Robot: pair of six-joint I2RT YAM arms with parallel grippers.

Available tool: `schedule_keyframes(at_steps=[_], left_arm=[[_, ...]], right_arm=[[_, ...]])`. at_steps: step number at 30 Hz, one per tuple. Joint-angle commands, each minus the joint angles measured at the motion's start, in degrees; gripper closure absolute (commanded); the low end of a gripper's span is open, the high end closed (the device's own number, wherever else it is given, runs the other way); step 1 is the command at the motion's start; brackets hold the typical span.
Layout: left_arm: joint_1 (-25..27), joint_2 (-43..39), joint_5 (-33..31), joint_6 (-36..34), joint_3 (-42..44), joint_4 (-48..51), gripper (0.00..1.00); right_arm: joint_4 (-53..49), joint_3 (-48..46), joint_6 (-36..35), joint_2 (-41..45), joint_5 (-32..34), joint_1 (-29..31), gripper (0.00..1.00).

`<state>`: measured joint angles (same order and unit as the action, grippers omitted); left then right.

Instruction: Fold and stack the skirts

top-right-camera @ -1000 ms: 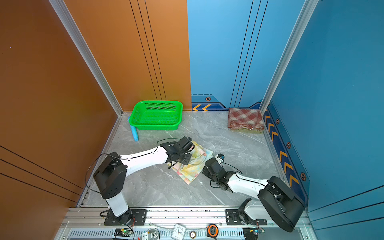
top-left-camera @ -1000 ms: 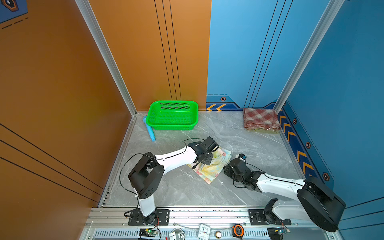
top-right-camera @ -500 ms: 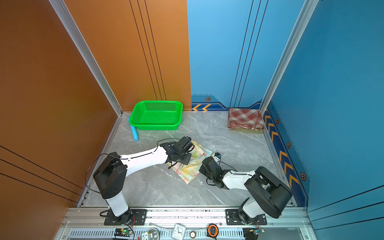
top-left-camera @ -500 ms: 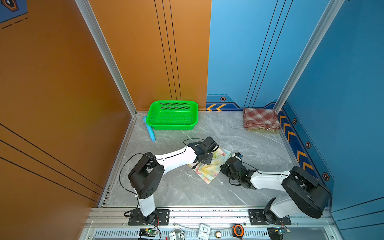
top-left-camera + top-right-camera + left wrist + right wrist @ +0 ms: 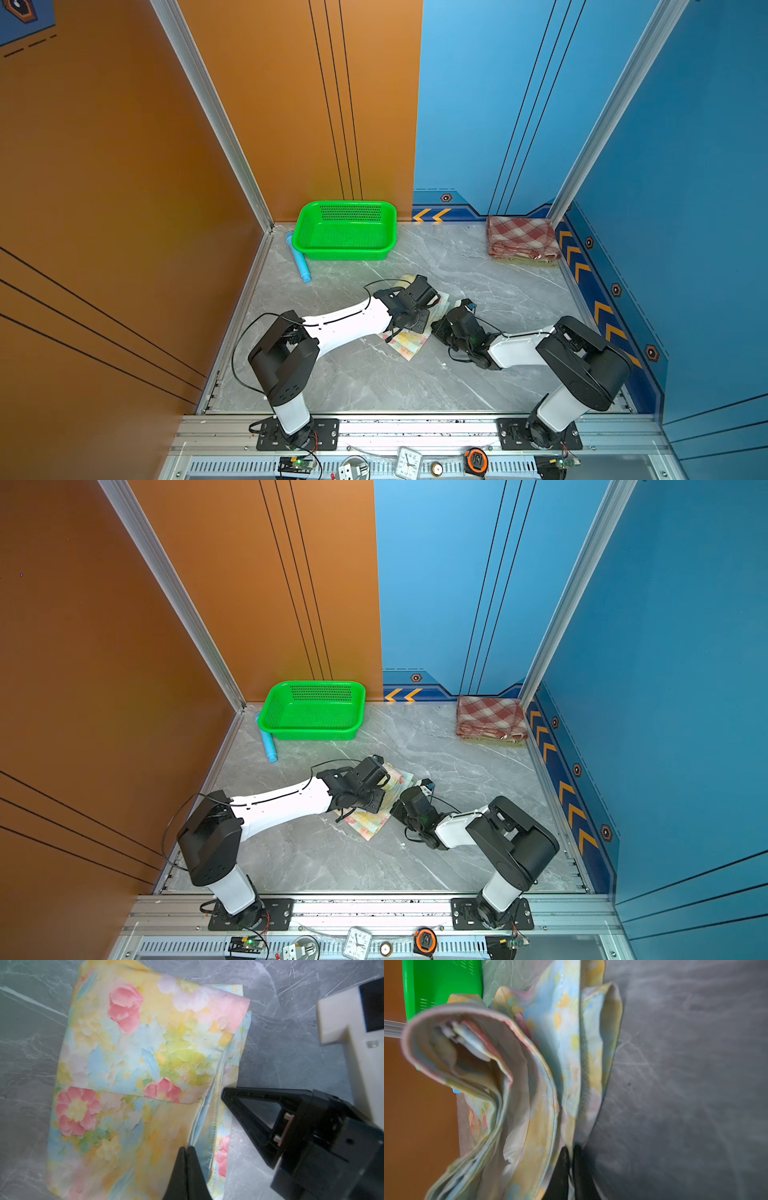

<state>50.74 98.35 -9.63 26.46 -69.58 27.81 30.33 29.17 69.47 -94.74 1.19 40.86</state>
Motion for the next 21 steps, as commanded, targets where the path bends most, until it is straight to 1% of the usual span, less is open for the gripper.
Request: schedule_keyframes(at_steps=[1, 13, 14, 21], left_arm=[[1.07, 0.21, 1.79, 1.69, 1.25, 0.09, 1.00], [3.51, 5.13, 5.23, 5.15, 3.43, -4.97, 1.00], [3.50, 5.42, 5.31, 5.46, 3.93, -5.56, 1.00], [3.30, 7.76, 6.98, 7.42, 7.09, -10.53, 1.00]], right_arm=[[-2.29, 0.33, 0.60, -3.22, -1.74, -0.21, 0.90], [1.06, 1.04, 1.19, -6.33, -2.06, -0.26, 0.87], [1.34, 0.98, 1.26, -6.62, -2.15, -1.56, 0.87], [2.29, 0.39, 1.28, -7.18, -2.77, -2.19, 0.78]])
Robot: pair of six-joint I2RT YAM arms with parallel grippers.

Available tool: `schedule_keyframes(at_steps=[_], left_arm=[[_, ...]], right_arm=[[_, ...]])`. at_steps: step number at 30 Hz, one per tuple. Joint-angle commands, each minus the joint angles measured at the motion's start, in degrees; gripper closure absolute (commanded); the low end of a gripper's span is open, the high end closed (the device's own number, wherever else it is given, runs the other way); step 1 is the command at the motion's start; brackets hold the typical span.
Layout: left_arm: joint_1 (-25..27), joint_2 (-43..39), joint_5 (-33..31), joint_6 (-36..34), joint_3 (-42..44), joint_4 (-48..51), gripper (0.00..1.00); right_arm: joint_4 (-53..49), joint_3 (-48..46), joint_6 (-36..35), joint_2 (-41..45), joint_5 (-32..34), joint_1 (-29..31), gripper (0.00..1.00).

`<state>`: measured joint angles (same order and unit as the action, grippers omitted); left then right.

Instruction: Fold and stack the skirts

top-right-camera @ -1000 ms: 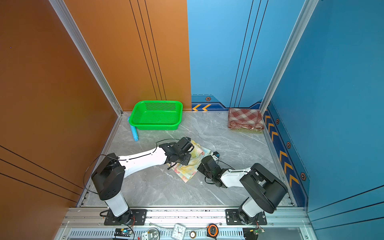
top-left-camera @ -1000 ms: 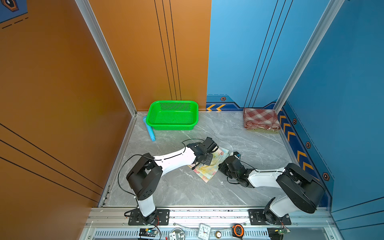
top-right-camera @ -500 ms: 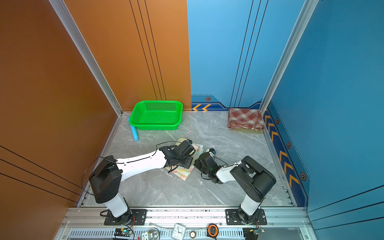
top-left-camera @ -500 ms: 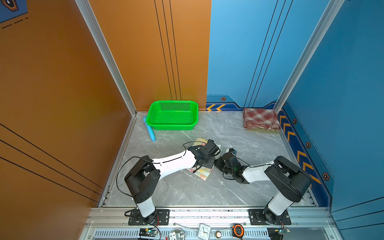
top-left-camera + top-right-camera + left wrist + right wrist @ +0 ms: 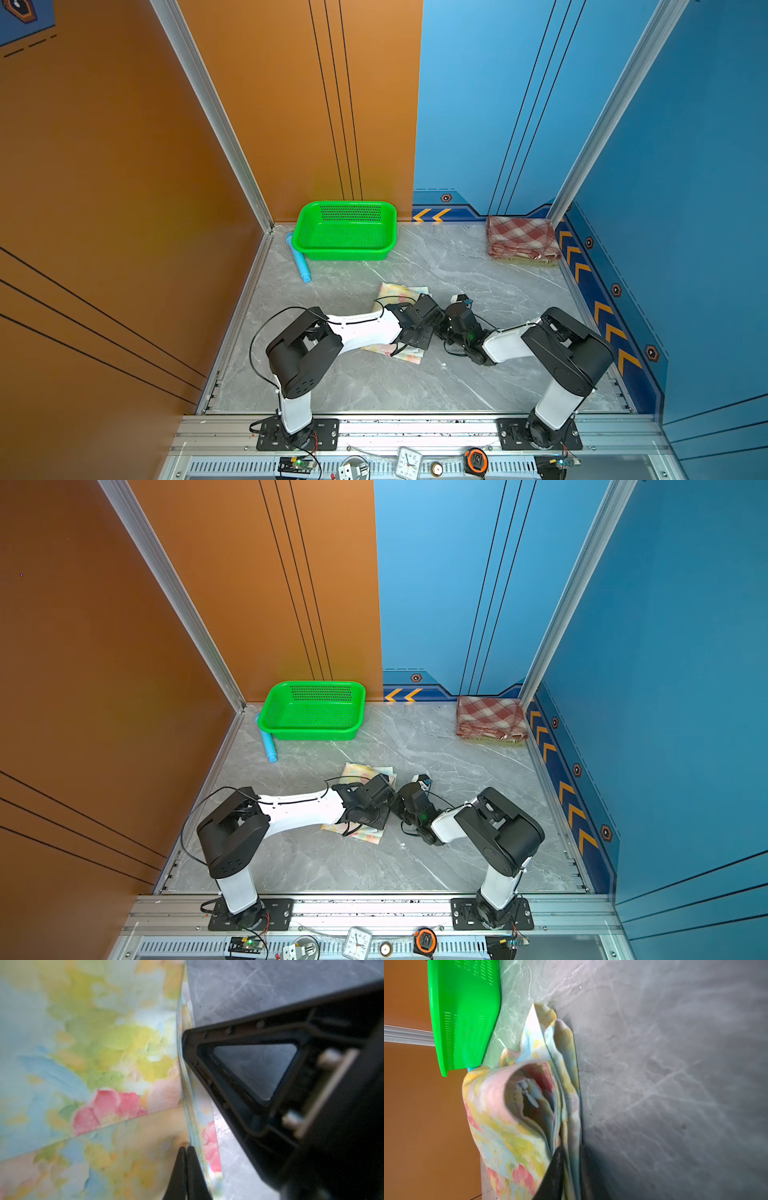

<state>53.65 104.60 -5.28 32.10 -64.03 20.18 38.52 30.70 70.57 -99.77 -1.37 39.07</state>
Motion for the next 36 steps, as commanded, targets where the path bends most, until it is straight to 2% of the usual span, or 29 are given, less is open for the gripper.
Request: schedule_keyframes(at_steps=[1, 14, 21, 29, 36], left_arm=[[0.38, 1.95, 2.93, 2.19, 2.09, -3.74, 1.00], [-1.30, 1.32, 3.60, 3.59, 4.61, -8.33, 1.00], [-2.03, -1.86, 4.77, 3.93, 8.38, -13.57, 1.00], [-3.25, -5.56, 6.76, 4.64, 11.45, -18.79, 1.00], [-3.85, -7.11, 8.04, 5.67, 13.34, -22.37, 1.00]], right_arm=[[-6.02, -1.49, 0.11, -1.93, -0.13, -0.40, 0.76], [-6.00, -5.77, -1.25, 1.57, -1.57, -2.32, 0.55], [-3.23, -5.69, -3.67, 0.83, -6.28, -2.66, 0.46], [6.67, -6.70, -3.60, -4.81, -12.51, -3.47, 0.44], [5.46, -5.57, -3.71, -7.67, -12.55, -3.06, 0.45]])
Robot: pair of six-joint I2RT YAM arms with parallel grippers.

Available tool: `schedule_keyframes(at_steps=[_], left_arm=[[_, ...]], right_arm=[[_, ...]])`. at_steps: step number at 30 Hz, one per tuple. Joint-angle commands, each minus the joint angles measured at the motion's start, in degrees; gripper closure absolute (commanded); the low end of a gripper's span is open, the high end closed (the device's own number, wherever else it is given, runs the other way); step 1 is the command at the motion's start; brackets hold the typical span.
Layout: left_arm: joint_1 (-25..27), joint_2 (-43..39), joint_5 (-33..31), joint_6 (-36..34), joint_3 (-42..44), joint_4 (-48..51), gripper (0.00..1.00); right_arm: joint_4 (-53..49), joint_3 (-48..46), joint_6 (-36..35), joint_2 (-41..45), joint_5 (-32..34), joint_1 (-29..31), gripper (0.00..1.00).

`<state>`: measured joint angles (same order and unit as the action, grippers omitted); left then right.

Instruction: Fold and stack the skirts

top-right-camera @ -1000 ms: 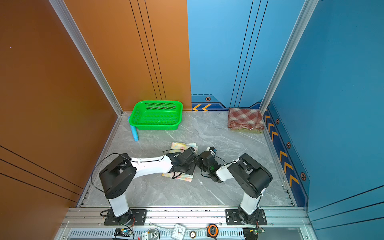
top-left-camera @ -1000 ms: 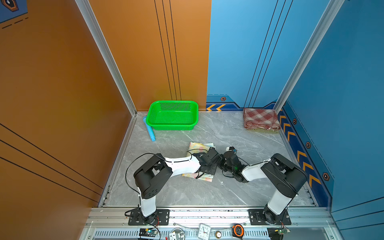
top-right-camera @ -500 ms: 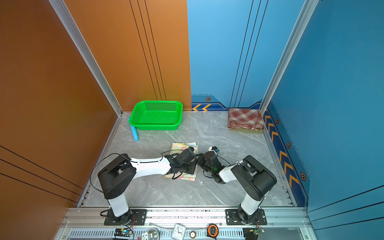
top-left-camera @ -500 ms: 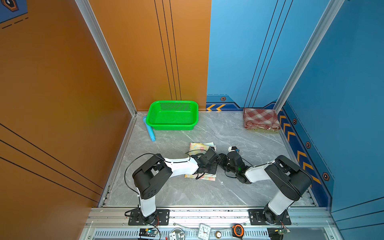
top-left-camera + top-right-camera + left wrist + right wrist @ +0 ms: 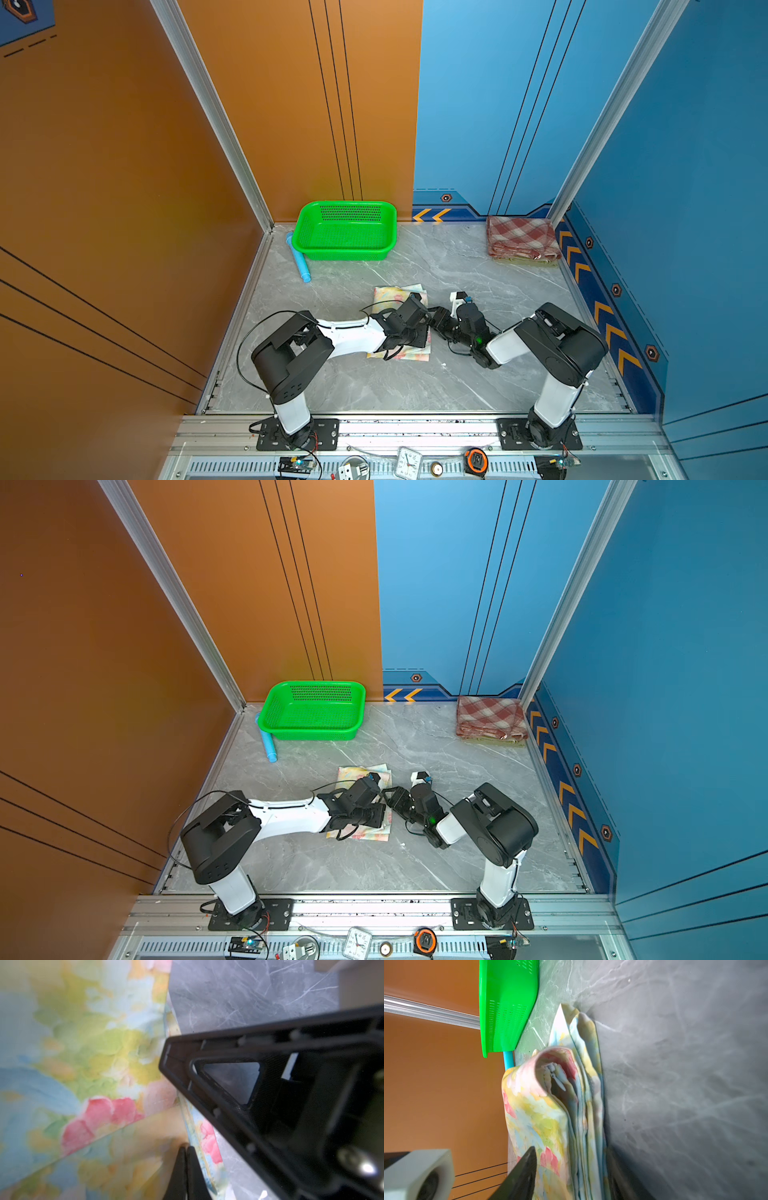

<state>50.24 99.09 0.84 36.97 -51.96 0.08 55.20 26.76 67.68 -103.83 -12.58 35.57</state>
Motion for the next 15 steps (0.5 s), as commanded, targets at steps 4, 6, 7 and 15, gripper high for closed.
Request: schedule_keyframes(at_steps=[4, 6, 7, 15], left_arm=[[-0.74, -2.00, 2.74, 1.61, 2.44, -4.33, 1.00], [-0.78, -2.01, 2.94, 1.61, 2.46, -4.47, 1.00], [-0.78, -2.19, 3.02, 1.61, 2.57, -4.42, 1.00], [-1.23, -4.39, 3.16, 2.30, 4.33, -6.01, 1.00]], right_arm=[[-18.28, 0.72, -3.04, -3.31, 0.58, 1.17, 0.45], [-20.63, 1.63, -3.69, -3.31, 1.67, 1.68, 0.46], [-22.57, 2.37, -4.09, -3.33, 2.06, 1.78, 0.47], [-30.36, 5.99, -6.13, -4.49, 4.73, 3.09, 0.73]])
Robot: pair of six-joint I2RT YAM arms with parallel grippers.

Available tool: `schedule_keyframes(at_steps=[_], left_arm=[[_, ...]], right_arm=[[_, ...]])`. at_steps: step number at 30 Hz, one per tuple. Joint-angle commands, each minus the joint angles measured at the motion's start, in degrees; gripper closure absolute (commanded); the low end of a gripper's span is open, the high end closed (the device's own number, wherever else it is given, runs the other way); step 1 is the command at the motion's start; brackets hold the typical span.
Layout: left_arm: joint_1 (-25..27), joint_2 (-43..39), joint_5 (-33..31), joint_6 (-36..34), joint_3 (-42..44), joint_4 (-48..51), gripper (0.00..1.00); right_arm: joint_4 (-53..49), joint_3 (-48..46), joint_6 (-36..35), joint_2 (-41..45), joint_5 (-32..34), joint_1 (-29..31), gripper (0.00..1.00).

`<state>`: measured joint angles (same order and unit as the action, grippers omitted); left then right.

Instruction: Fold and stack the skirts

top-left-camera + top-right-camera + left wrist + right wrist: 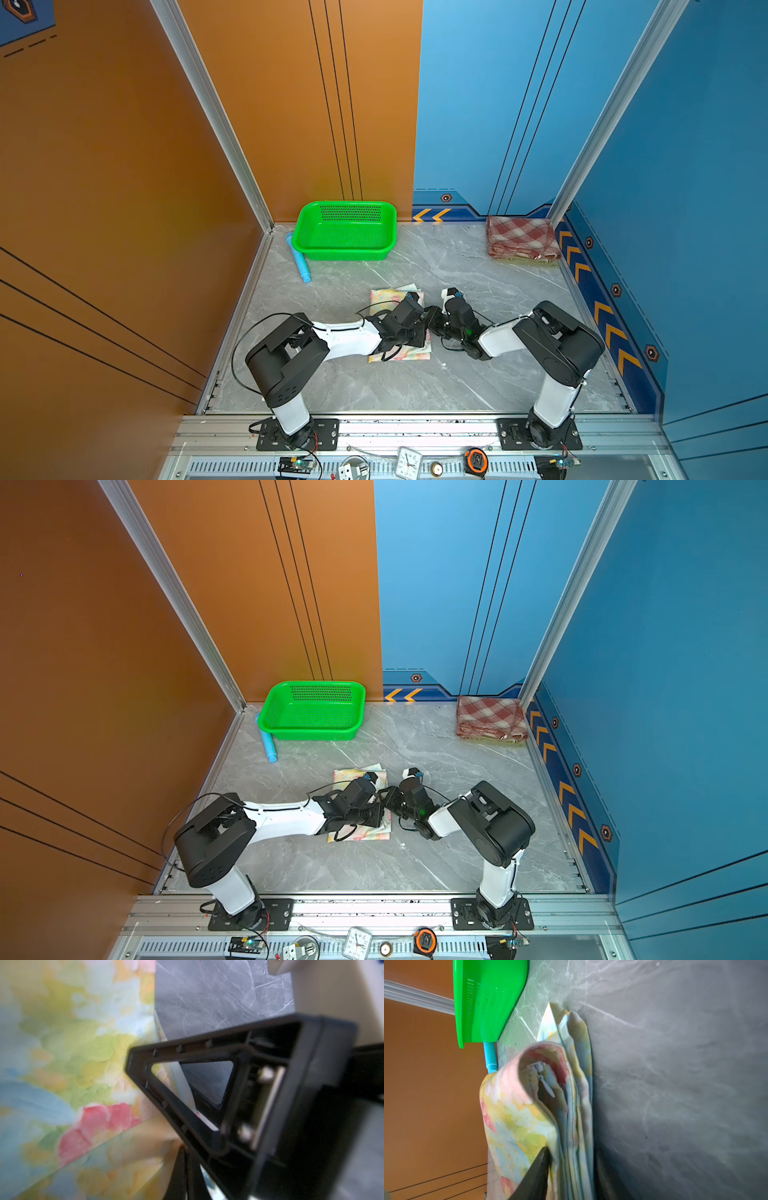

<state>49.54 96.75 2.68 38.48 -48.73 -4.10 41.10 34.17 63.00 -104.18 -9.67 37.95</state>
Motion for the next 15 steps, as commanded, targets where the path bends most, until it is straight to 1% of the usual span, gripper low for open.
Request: schedule_keyframes(at_steps=[1, 4, 6, 9, 10, 12, 14, 15], left_arm=[[-0.53, -2.19, 1.35, 0.96, 1.51, -2.02, 1.00], [-0.73, -2.82, 1.38, 1.31, 2.10, -2.48, 1.00], [-0.96, -3.25, 1.37, 1.34, 2.21, -2.49, 1.00], [-1.93, -4.25, 1.82, 1.29, 2.48, -1.53, 1.00], [-2.37, -5.08, 1.73, 1.12, 2.57, -0.71, 0.97], [-3.84, -7.82, 1.46, 0.01, 3.10, 1.32, 0.76], [-5.51, -10.87, 0.38, -1.30, 3.51, 3.79, 0.60], [-6.63, -12.35, -0.14, -2.14, 3.77, 4.58, 0.54]], right_arm=[[-16.69, -1.01, -1.64, -4.34, 1.94, 0.79, 0.78], [-17.18, -0.17, -2.16, -4.80, 2.12, 0.98, 0.93], [-17.72, 0.59, -3.00, -5.06, 2.10, 1.07, 0.99], [-18.93, 1.72, -4.43, -5.24, 2.12, 0.90, 1.00], [-18.95, 1.85, -4.78, -5.17, 2.06, 0.78, 1.00], [-19.05, 2.02, -5.81, -5.14, 1.59, 0.31, 1.00], [-19.85, 2.42, -7.19, -4.89, 1.64, 0.02, 1.00], [-20.10, 2.53, -7.93, -4.77, 1.65, -0.07, 1.00]])
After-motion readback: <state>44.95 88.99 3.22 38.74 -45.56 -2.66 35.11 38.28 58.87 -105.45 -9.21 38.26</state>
